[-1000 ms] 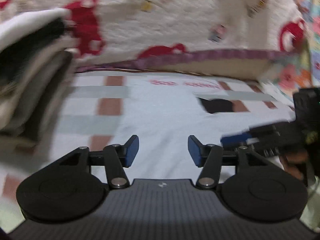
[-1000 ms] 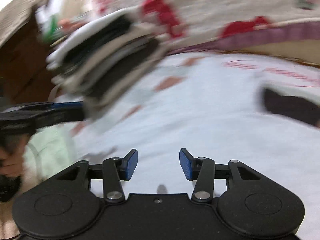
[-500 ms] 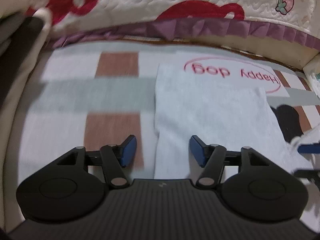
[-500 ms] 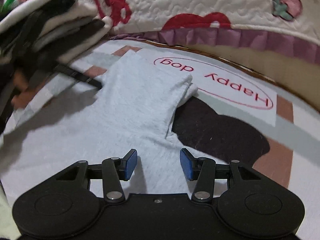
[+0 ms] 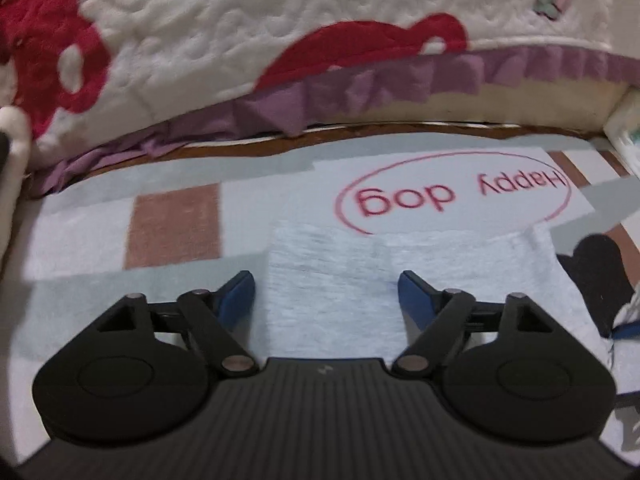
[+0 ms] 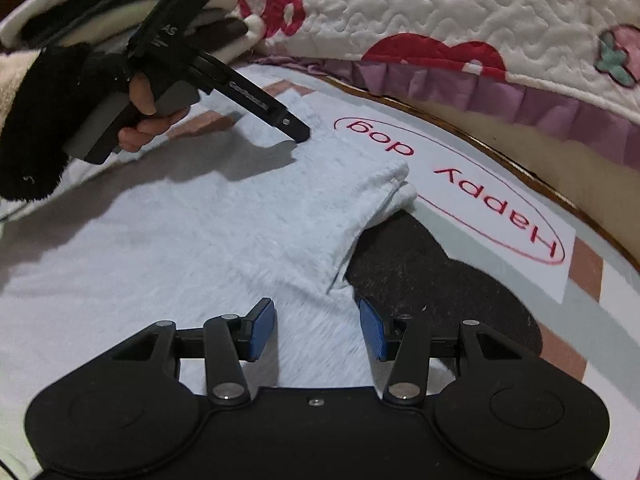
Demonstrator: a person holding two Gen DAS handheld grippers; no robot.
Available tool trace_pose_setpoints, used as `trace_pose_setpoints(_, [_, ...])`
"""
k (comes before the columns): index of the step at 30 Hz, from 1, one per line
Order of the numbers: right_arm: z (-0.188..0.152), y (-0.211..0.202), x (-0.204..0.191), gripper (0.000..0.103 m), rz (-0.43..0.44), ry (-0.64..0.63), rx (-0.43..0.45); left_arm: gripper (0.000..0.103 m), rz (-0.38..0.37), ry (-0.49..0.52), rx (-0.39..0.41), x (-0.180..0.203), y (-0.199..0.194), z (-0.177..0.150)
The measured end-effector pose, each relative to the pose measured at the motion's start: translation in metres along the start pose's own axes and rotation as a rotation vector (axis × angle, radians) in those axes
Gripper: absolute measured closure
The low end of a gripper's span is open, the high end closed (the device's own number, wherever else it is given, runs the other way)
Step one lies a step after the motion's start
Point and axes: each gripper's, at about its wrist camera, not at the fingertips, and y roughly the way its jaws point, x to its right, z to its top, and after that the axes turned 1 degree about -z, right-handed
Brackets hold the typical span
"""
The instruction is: Fold clothes
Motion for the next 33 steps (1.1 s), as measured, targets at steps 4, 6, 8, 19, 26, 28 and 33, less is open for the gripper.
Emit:
trace_pose_setpoints(4, [-0.002,0.002,0.003,0.045,0.008,0.012,0.007,0.028,-0.021,0.029,-0.030,0.012,0.000,0.003])
trace_pose_setpoints(6, [-0.003,0.002,0.005,0.044,0.013,0.023,0.012,0.051,-0.038,0.076,-0.045,0.020,-0.003,0.005])
trace_pose_setpoints(8, [-0.004,0.003,0.007,0.044,0.018,0.034,0.017,0.091,-0.054,0.068,-0.057,0.025,-0.006,0.009])
trace_pose_setpoints(19, [-0.011,0.005,0.017,0.044,0.043,0.094,0.045,0.095,-0.265,0.018,0.261,0.051,-0.149,-0.026])
trace_pose_setpoints(26, [-0.015,0.004,0.022,0.045,0.048,0.108,0.066,0.096,-0.379,0.036,0.226,0.080,-0.206,-0.090])
trace_pose_setpoints(28, [-0.016,0.004,0.023,0.045,0.047,0.107,0.072,0.097,-0.376,0.043,0.195,0.087,-0.206,-0.105])
trace_pose_setpoints(33, [-0.019,0.003,0.027,0.045,0.044,0.106,0.089,0.097,-0.371,0.062,0.120,0.105,-0.205,-0.142])
